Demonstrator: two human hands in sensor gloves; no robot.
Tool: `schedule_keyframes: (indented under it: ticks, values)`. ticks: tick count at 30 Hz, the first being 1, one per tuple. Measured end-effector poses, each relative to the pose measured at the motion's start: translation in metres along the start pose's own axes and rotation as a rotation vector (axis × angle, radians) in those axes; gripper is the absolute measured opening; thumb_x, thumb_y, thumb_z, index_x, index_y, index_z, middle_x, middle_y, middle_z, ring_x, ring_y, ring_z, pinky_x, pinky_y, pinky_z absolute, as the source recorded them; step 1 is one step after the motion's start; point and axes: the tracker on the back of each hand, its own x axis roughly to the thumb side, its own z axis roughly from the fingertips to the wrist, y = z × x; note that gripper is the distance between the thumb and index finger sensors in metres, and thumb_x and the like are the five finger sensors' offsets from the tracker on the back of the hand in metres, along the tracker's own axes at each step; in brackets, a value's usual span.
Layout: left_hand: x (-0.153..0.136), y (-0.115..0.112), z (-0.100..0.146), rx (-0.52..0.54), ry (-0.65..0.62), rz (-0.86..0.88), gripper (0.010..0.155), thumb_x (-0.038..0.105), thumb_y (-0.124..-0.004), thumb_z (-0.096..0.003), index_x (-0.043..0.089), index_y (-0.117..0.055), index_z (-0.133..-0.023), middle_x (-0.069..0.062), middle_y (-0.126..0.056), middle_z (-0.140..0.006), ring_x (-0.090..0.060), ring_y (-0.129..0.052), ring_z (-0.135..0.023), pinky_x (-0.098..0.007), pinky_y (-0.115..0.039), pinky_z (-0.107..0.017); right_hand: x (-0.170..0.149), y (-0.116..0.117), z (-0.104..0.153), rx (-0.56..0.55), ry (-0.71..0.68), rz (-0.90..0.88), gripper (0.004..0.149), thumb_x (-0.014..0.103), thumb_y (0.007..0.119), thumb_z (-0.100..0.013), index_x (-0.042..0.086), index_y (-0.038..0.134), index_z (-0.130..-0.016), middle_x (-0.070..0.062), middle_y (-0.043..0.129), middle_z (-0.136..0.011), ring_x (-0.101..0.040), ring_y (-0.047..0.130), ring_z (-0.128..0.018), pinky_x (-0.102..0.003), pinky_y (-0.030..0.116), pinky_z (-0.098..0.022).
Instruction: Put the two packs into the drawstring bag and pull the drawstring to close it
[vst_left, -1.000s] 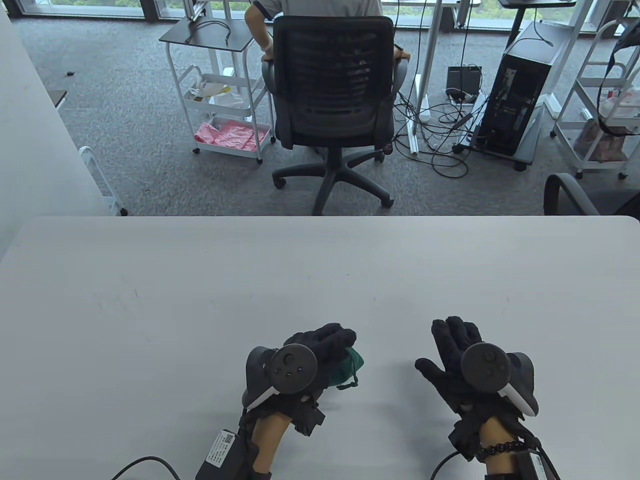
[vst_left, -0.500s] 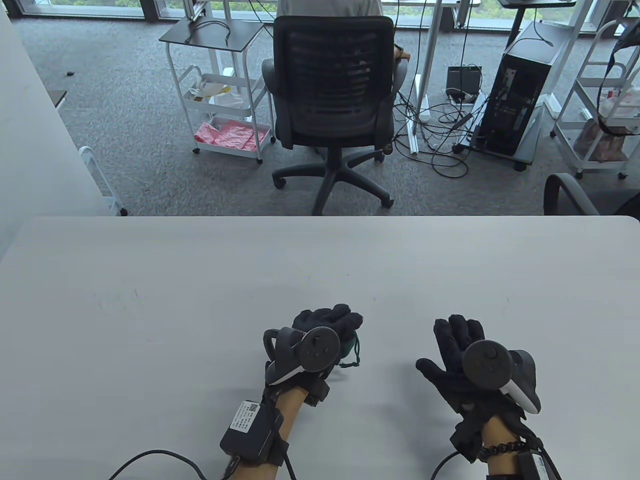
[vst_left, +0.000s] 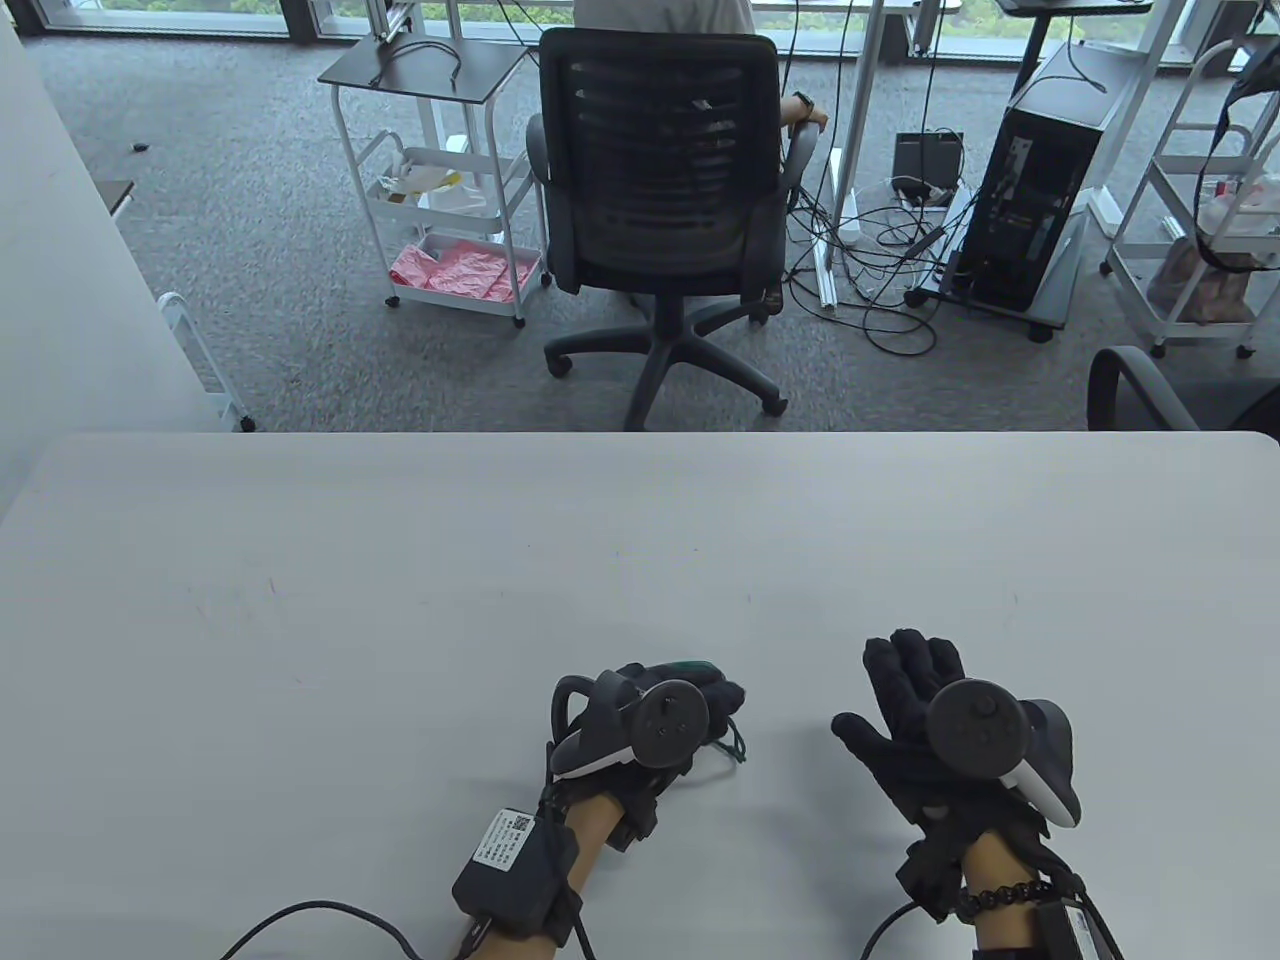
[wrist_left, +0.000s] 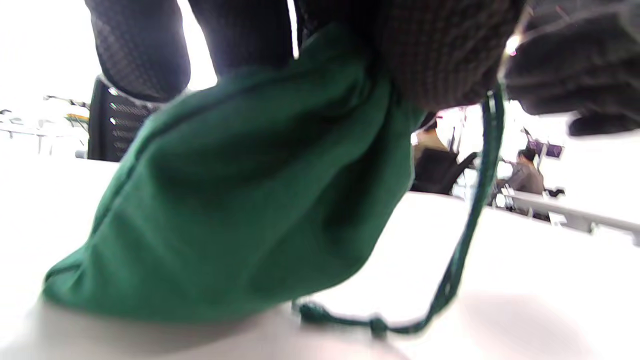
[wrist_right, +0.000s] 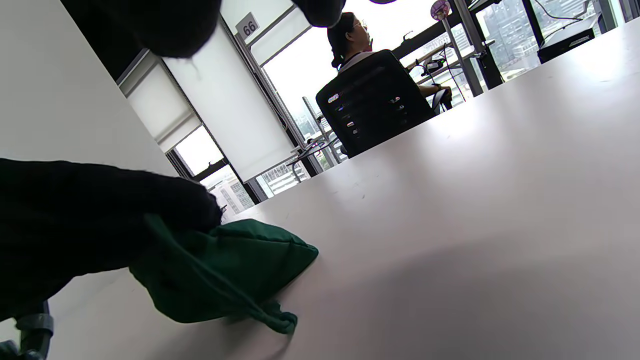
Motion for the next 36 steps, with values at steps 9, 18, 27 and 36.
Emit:
schedule_keyframes:
  ticks: [9, 18, 27, 36]
  values:
    - [-0.003, 0.000, 0.025, -0.127, 0.019, 0.060, 0.065, 0.055, -0.076, -0.0437, 0.031, -0.068, -0.103, -0.003, -0.077, -0.108, -0.035, -0.086, -0.098, -0.067, -0.069, -0.070, 0.000, 0.001, 0.000, 0.014, 0.009, 0.011, 0.080, 0.051, 0.068, -0.053, 0.005, 0.038, -0.110, -0.027, 0.021, -0.114, -0.056, 0.015, -0.100, -0.075, 0.022, -0.066]
    - [-0.034, 0.037, 0.058, 0.126, 0.266, -0.022, 0.084, 0.063, -0.061, -0.0485, 0.022, -0.027, -0.113, -0.015, -0.042, -0.120, -0.053, -0.055, -0.107, -0.075, -0.053, -0.071, -0.001, -0.002, 0.001, -0.018, 0.019, 0.031, 0.079, 0.050, 0.068, -0.053, 0.006, 0.039, -0.110, -0.027, 0.022, -0.114, -0.056, 0.014, -0.099, -0.074, 0.022, -0.066]
    - [-0.064, 0.040, 0.075, -0.039, 0.442, -0.040, 0.095, 0.067, -0.054, -0.0518, 0.014, 0.005, -0.106, -0.031, -0.001, -0.114, -0.070, -0.007, -0.097, -0.082, -0.025, -0.066, 0.002, -0.001, 0.000, -0.011, 0.005, 0.077, 0.084, 0.054, 0.068, -0.052, 0.009, 0.030, -0.112, -0.027, 0.016, -0.114, -0.056, 0.009, -0.098, -0.075, 0.018, -0.064]
    - [-0.068, 0.040, 0.077, -0.036, 0.447, 0.005, 0.093, 0.066, -0.054, -0.0518, 0.015, 0.001, -0.108, -0.030, -0.004, -0.115, -0.069, -0.010, -0.099, -0.082, -0.026, -0.066, 0.003, 0.003, -0.003, 0.006, 0.005, 0.087, 0.087, 0.056, 0.067, -0.052, 0.011, 0.023, -0.111, -0.028, 0.011, -0.113, -0.056, 0.007, -0.097, -0.076, 0.016, -0.064]
